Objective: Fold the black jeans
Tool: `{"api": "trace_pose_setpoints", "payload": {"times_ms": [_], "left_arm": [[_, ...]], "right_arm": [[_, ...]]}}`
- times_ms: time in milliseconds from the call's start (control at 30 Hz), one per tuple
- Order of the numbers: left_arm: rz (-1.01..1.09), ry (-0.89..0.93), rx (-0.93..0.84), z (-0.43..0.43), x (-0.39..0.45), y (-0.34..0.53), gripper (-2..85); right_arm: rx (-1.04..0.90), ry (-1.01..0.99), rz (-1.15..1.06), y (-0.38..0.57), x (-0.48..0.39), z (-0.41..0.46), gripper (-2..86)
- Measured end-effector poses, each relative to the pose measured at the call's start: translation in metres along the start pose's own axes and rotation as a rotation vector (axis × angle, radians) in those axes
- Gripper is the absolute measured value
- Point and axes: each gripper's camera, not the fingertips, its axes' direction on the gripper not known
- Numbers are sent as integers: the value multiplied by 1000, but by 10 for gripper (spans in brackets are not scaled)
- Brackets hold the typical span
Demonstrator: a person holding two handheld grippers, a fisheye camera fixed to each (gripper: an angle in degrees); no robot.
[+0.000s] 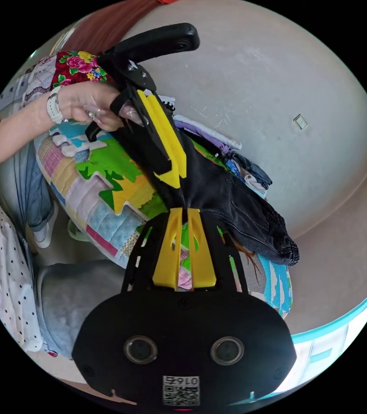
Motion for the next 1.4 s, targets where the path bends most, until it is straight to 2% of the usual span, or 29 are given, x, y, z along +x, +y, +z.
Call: {"api": "trace_pose_setpoints", "payload": {"times_ms": [67, 200, 267, 333, 400, 500, 567, 733, 800, 833, 900, 933, 1000, 1100, 1233, 1400], "left_arm": [[-43, 9, 59, 15, 0, 12, 83], [-64, -21, 69, 52, 5, 25, 77], [-62, -40, 61, 70, 10, 29, 78], [-62, -47, 64, 90, 16, 35, 81], [-79, -65, 107, 113, 21, 50, 81], [-206, -69, 223, 123, 17, 87, 71], [-289, -82, 320, 119, 11, 121, 70], [-572, -346, 357, 101, -12, 232, 69], [-793, -543, 337, 89, -19, 306, 69], [-860, -595, 332, 86, -20, 327, 70], [-1121, -774, 371, 70, -16, 415, 73], [-1181, -794, 389, 67, -15, 438, 74], [-1328, -677, 428, 69, -21, 516, 95], [-1421, -535, 465, 99, -26, 575, 121], [-1492, -447, 507, 156, -29, 607, 135], [-1566, -464, 601, 235, -23, 623, 111]], "right_arm": [[32, -21, 85, 8, 3, 1, 18], [22, -117, 106, 5, 21, -9, 31], [109, -201, 159, 0, 42, -22, 35], [151, -195, 188, -6, 52, -23, 21], [106, -153, 201, -14, 55, -10, 7], [-106, -169, 154, -16, 51, 26, -1], [-66, -206, 223, -6, 60, 26, -4], [-111, -317, 274, -6, 87, 32, -4], [-94, -302, 265, -14, 94, 28, -4], [-42, -294, 288, -18, 100, 23, -4], [52, -334, 307, -23, 107, 15, -4], [91, -365, 310, -26, 110, 13, -4], [107, -367, 318, -30, 111, 14, -4], [73, -320, 297, -35, 104, 23, -4], [57, -262, 228, -41, 90, 32, -4], [50, -229, 177, -46, 88, 36, -4]]}}
